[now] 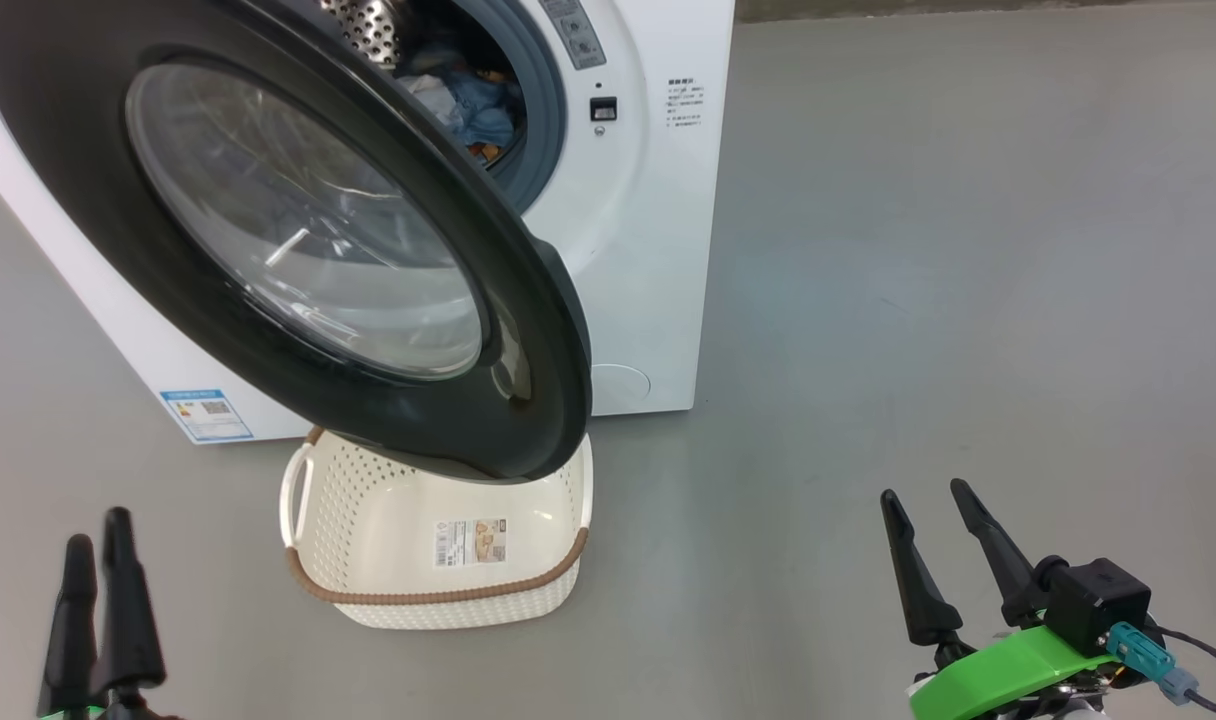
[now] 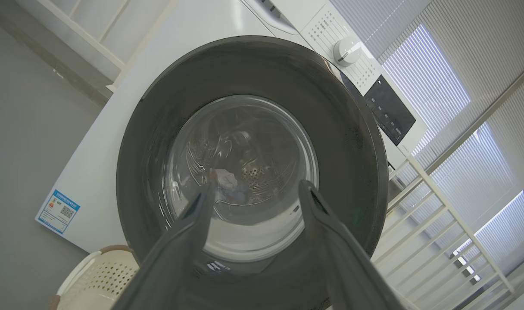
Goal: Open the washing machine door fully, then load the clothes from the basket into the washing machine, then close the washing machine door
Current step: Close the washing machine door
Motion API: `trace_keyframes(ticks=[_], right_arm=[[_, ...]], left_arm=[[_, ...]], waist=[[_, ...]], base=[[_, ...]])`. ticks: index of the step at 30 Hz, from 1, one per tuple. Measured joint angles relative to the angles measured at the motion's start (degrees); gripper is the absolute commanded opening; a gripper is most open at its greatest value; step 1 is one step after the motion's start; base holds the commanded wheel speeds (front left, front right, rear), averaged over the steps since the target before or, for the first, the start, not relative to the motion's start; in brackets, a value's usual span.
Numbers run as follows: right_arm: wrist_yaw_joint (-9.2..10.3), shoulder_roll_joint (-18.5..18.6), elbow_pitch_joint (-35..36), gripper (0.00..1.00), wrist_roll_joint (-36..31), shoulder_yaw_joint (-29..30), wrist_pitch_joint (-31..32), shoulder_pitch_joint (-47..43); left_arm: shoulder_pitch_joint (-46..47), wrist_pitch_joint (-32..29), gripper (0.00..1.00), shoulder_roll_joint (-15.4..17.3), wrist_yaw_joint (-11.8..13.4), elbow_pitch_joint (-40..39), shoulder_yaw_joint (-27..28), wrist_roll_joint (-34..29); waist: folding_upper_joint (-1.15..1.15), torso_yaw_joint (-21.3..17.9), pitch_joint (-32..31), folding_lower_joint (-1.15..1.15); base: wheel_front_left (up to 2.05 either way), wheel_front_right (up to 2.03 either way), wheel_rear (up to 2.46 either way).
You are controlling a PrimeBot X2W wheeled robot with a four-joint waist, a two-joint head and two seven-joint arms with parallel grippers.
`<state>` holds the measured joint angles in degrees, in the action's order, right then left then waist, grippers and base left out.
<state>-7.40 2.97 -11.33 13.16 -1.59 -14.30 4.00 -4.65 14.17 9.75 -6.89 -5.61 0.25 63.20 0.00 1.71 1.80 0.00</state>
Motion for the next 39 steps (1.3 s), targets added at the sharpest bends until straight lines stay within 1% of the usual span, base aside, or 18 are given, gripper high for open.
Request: trace_keyframes(ticks=[1,2,5,9,13,17,19,20,24,29,33,39], right_arm=[[0.0,-0.01,0.02,1.0,0.0,-0.01,0.0,-0.01],[0.0,-0.02,0.08,1.0,0.0,-0.01,0.0,-0.03],[0.0,-0.03,0.25,1.0,0.0,-0.01,0.0,-0.21],[0.0,-0.03,0.48,1.0,0.01,-0.02,0.0,-0.22],[0.0,-0.03,0.59,1.0,0.01,-0.09,0.0,-0.24],[0.0,-0.04,0.74,1.0,0.0,-0.09,0.0,-0.34],[0.0,-0.05,0.8,1.0,0.0,-0.09,0.0,-0.49],[0.0,-0.05,0.81,1.0,0.0,-0.1,0.0,-0.53],[0.0,-0.05,0.81,1.0,-0.01,-0.12,0.0,-0.53],[0.0,-0.07,0.79,1.0,-0.02,-0.26,0.0,-0.58],[0.0,-0.07,0.76,1.0,-0.02,-0.43,0.0,-0.59],[0.0,-0.07,0.7,1.0,-0.05,-0.66,0.0,-0.63]], left_arm=[[-0.07,0.14,1.0,0.91,0.0,0.49,-0.44,-4.27],[-0.06,0.14,1.0,0.78,-0.01,0.85,-0.16,-7.4],[-0.05,0.31,1.0,-0.9,-0.04,0.68,1.2,-17.35],[-0.07,0.31,1.0,-2.69,-0.36,0.27,2.03,-27.03],[-0.16,0.31,1.0,-3.02,-0.37,0.86,2.72,-36.68],[-1.29,0.31,1.0,-3.89,-0.41,2.5,3.9,-45.09],[-1.94,0.3,1.0,-4.56,-0.25,3.78,4.45,-48.67],[-2.42,0.3,1.0,-5.19,0.26,4.36,4.83,-51.23],[-2.93,0.3,1.0,-6.11,1.18,5.45,5.22,-54.31],[-5.07,0.3,1.0,-6.69,1.69,7.65,5.1,-55.24],[-5.15,0.3,1.0,-6.86,1.79,8.22,4.92,-55.58],[-5.16,0.3,1.0,-7.1,2.64,8.75,4.76,-56.78]], waist=[[0.0,0.06,-0.1,0.0],[0.0,0.13,-0.18,0.0],[0.0,0.25,-0.26,0.0],[0.0,0.26,-0.35,0.0],[0.0,0.19,-0.35,0.0],[0.0,0.17,-0.26,0.0],[0.0,0.14,-0.22,0.0],[0.0,0.12,-0.23,0.0],[0.0,0.05,-0.44,0.0],[0.0,-0.08,-0.76,0.0],[0.0,-0.14,-0.85,0.0],[0.0,-0.25,-0.83,0.0]], base=[[0.0,0.0,0.0],[0.0,0.0,0.0],[0.0,0.0,0.0],[0.0,0.0,0.0],[0.0,0.0,0.0],[0.0,0.0,0.0],[0.0,0.0,0.0],[0.0,0.0,0.0],[0.0,0.0,0.0],[0.0,0.0,0.0],[0.0,0.0,0.0],[0.0,0.0,0.0]])
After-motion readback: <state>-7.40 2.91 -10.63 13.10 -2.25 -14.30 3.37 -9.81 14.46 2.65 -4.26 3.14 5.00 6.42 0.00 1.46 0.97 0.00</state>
